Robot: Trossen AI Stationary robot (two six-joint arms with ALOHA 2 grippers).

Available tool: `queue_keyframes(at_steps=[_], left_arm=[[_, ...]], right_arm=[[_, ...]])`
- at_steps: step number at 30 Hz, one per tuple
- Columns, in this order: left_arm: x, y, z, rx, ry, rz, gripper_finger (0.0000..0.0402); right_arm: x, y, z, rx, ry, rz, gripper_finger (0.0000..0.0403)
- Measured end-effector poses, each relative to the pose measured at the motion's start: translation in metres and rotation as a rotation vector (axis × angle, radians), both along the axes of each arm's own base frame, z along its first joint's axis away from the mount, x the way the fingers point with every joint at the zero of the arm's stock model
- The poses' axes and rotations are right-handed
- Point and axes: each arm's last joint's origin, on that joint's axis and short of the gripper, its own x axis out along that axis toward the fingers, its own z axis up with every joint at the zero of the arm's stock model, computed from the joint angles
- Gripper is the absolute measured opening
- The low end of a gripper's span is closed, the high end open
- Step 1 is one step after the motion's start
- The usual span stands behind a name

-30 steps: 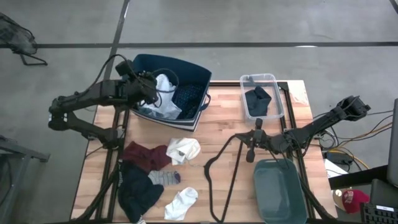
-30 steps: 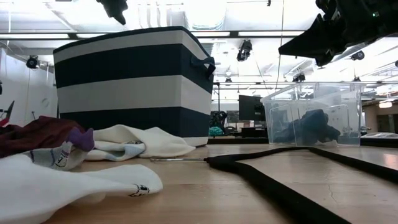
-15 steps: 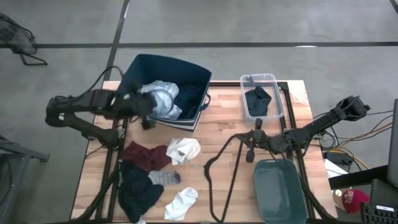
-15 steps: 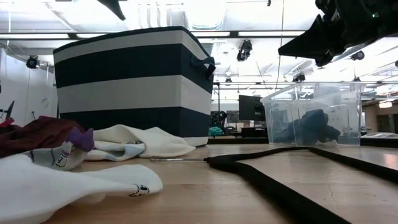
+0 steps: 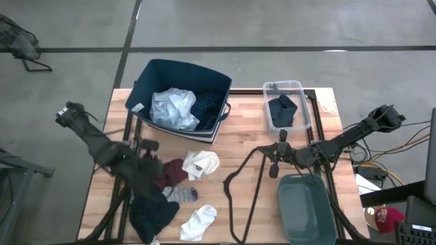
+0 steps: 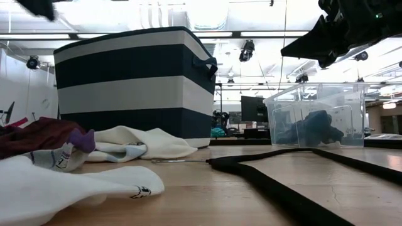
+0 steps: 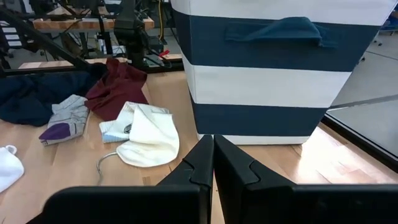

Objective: Pick & Place Cloths
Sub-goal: Put the black boxer into the transparent bin

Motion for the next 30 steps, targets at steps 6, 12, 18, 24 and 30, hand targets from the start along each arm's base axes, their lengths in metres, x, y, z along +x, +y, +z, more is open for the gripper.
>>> queue_keyframes(at_steps=[6, 12, 18, 24, 30], left_arm=[[-0.014, -0.034, -0.028, -0.144, 0.009, -0.090, 0.0179], [-0.028, -0.047, -0.068, -0.285, 0.142, -0.037, 0.0258], [-0.035, -0.048, -0.111, -0.352, 0.209, 0.004, 0.0298], [-0.038, -0.048, -0.144, -0.477, 0.267, -0.007, 0.0299], [-0.041, -0.044, -0.166, -0.512, 0.238, 0.012, 0.0282]], right_arm=[[0.000, 0.000, 0.000, 0.000, 0.000, 0.000, 0.0008], [0.000, 0.000, 0.000, -0.002, 0.000, 0.000, 0.0008], [0.000, 0.000, 0.000, -0.004, 0.000, 0.001, 0.0008], [0.000, 0.000, 0.000, -0.014, 0.003, 0.003, 0.0008], [0.001, 0.000, 0.004, -0.080, -0.007, 0.017, 0.0008]])
